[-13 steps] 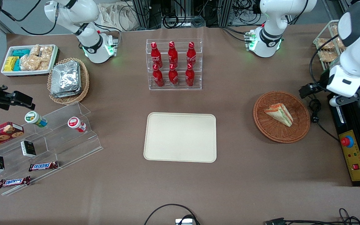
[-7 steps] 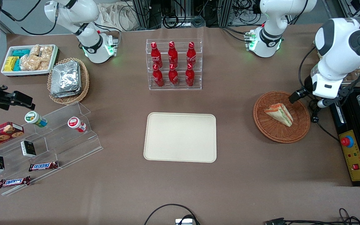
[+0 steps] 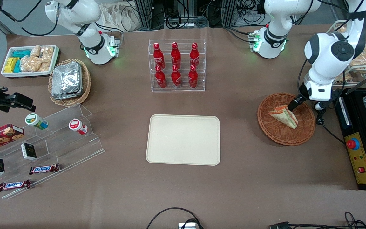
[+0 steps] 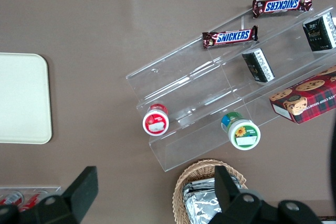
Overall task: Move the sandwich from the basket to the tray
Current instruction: 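Move the left gripper over the wrapped sandwich in the wicker basket, then lower the left gripper and close it on the sandwich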
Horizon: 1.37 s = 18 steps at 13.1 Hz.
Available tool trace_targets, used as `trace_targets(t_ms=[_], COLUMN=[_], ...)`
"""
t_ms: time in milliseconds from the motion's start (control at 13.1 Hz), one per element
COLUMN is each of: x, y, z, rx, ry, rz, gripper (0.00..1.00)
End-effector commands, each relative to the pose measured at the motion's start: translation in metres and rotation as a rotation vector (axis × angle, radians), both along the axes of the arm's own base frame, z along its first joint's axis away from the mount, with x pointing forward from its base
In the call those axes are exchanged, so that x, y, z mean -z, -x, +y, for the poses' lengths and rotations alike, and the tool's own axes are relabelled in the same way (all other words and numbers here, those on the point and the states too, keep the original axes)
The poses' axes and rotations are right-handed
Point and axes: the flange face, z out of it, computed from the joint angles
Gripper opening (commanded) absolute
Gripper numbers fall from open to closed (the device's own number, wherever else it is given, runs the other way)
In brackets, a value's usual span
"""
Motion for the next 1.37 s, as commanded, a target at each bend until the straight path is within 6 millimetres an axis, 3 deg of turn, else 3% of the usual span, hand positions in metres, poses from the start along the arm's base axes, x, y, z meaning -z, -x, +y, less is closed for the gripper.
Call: trace_targets(t_ms=[0, 152, 686, 762, 838, 990, 1067, 1219, 1295], x=[0.026, 0.044, 0.078, 0.082, 0.084, 0.084, 0.084, 0.082, 0.08], y=[0.004, 0.006, 0.007, 0.007, 0.008, 0.008, 0.008, 0.006, 0.005], z=[-0.001, -0.003, -0.008, -0.009, -0.009, -0.009, -0.009, -0.009, -0.009], rx=[-0.058, -0.079, -0.121, -0.12, -0.123, -0.132, -0.132, -0.13, -0.127], ry=[0.007, 0.017, 0.036, 0.038, 0.04, 0.042, 0.042, 0.042, 0.042], rz=[-0.038, -0.06, -0.069, -0.077, -0.08, -0.083, -0.083, -0.088, -0.091], gripper=[1.0, 1.0, 1.0, 0.94, 0.86, 0.31, 0.18, 0.0, 0.0])
